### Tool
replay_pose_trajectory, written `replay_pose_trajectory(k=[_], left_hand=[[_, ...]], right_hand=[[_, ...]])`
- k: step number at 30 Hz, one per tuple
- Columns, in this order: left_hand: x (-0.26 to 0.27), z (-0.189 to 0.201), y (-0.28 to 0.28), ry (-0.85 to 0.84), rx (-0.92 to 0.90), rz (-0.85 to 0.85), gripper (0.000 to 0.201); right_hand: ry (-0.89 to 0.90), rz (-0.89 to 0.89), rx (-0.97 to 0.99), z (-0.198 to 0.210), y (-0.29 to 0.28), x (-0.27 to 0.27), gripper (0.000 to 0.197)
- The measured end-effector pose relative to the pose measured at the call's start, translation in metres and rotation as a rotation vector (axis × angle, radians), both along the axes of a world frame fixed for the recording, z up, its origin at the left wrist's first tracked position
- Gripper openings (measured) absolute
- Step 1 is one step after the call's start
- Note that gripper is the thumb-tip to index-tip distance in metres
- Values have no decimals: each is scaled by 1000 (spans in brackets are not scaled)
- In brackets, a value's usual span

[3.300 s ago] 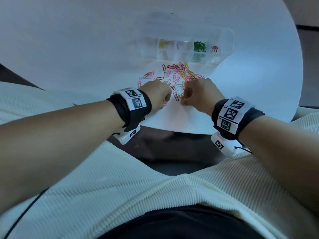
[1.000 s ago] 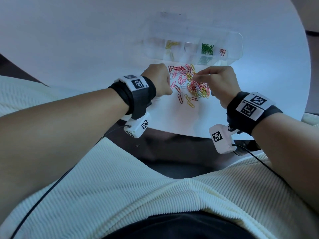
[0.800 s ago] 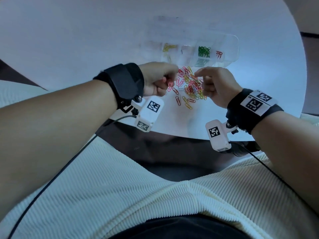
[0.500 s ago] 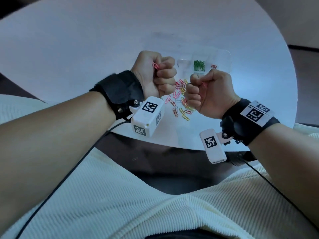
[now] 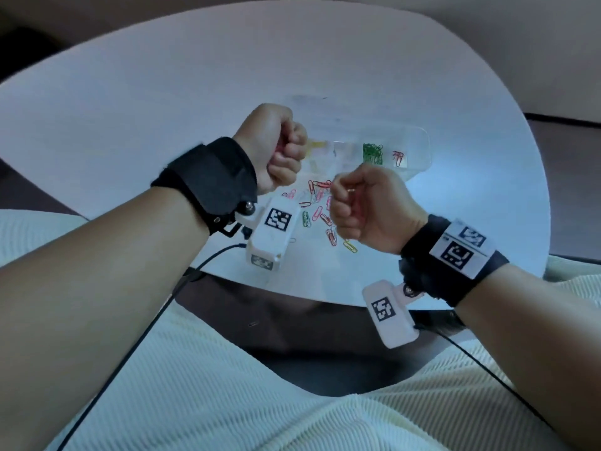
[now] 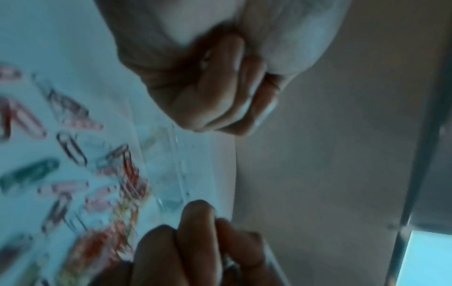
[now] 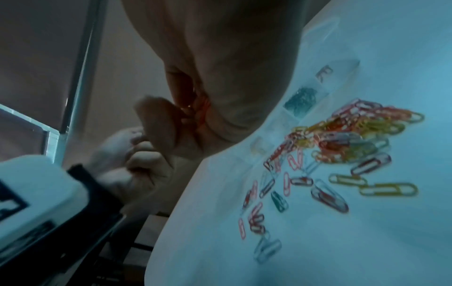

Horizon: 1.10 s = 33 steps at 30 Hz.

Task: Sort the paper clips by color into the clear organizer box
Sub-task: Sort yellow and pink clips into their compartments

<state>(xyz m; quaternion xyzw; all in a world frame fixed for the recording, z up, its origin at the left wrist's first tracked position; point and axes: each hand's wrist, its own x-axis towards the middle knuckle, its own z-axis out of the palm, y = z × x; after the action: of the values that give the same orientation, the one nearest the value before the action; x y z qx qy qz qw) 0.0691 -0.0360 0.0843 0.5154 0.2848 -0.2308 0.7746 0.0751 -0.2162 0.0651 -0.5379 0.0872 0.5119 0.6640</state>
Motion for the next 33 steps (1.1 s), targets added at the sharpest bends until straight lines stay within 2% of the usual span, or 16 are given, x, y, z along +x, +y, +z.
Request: replay_pose_trajectory(k=[3, 6, 9, 11, 12, 14, 18, 20, 23, 28, 31, 33], left_hand=[[-4, 0, -9, 64, 290, -196, 22], [-5, -6, -20, 57, 621, -327, 30], [-4, -10, -19, 52, 882, -354, 28], [-2, -11, -11, 52, 935, -308, 22], [0, -13, -7, 52, 929, -267, 22], [5, -15, 0, 63, 808, -130, 20], [11, -20, 16, 154, 231, 242, 17], [13, -21, 23, 171, 31, 349, 23], [17, -22, 29, 154, -40, 420, 34], [21, -26, 32, 156, -4, 454, 47], [23, -28, 32, 153, -13, 466, 47], [25, -30, 32, 133, -48, 478, 49]], right_hand=[[-11, 51, -165, -17, 9, -13, 36], [-291, 221, -517, -28, 13, -16, 36], [-560, 377, -796, -32, 11, -15, 38], [-592, 364, -846, -32, 13, -13, 46], [-576, 322, -834, -32, 14, -12, 46], [-521, 144, -766, -31, 21, -7, 33], [-364, -283, -505, -21, 46, 12, 14], [-344, -395, -449, -15, 57, 23, 15], [-339, -413, -436, -13, 72, 34, 16], [-295, -405, -328, -16, 96, 46, 20], [-273, -241, -280, -19, 102, 47, 61], [-226, -201, -243, -19, 101, 46, 74]])
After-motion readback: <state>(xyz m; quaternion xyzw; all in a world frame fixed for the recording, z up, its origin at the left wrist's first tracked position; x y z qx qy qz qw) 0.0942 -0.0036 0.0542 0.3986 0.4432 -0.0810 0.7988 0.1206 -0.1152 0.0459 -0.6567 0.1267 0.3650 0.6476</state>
